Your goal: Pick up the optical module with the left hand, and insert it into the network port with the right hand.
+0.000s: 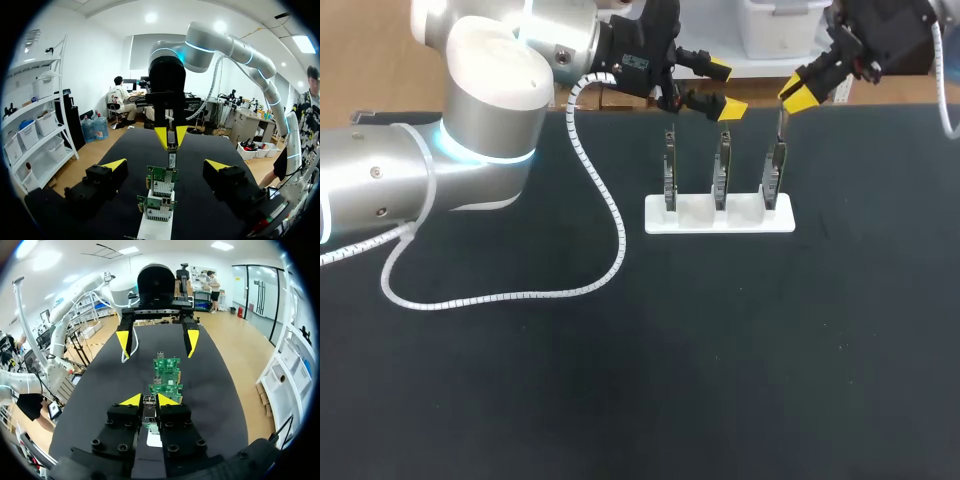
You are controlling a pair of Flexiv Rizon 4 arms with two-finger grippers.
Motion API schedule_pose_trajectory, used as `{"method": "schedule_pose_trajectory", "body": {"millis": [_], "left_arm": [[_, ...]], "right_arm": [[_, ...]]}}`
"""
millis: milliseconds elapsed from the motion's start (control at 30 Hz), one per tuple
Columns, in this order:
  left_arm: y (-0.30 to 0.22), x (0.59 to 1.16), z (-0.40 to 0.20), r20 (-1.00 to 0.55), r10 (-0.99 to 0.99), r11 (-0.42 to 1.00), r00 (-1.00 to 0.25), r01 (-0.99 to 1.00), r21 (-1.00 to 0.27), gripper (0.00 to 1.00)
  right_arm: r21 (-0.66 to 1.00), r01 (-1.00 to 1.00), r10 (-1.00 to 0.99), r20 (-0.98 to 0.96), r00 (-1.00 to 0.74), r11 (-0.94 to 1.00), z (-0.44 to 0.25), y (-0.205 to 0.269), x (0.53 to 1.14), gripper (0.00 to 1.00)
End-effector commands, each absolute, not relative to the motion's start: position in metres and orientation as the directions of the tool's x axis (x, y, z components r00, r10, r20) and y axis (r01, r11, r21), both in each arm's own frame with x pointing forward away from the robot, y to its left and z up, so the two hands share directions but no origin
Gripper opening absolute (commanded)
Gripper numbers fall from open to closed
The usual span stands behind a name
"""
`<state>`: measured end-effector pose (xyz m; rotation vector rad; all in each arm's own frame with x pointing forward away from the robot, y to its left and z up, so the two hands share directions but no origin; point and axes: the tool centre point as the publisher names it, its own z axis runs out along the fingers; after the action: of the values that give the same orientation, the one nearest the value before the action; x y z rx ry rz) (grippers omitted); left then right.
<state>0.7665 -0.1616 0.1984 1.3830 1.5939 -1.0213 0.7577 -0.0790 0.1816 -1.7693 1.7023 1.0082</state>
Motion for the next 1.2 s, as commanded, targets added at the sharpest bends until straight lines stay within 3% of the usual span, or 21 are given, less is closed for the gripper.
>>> {"method": "schedule_pose_trajectory", "body": {"millis": [33, 1200], "left_arm": [[-0.162, 0.766, 0.198, -0.922, 0.371, 0.088, -0.107, 0.993, -0.08, 1.0], [-0.162, 0.766, 0.198, -0.922, 0.371, 0.088, -0.107, 0.993, -0.08, 1.0]], "right_arm": [[0.145, -0.985, -0.623, -0.78, -0.055, -0.095, 0.177, -0.08, 0.752, 0.0], [0.139, -0.988, -0.607, -0.792, -0.067, -0.073, 0.171, -0.081, 0.751, 0.0]]}}
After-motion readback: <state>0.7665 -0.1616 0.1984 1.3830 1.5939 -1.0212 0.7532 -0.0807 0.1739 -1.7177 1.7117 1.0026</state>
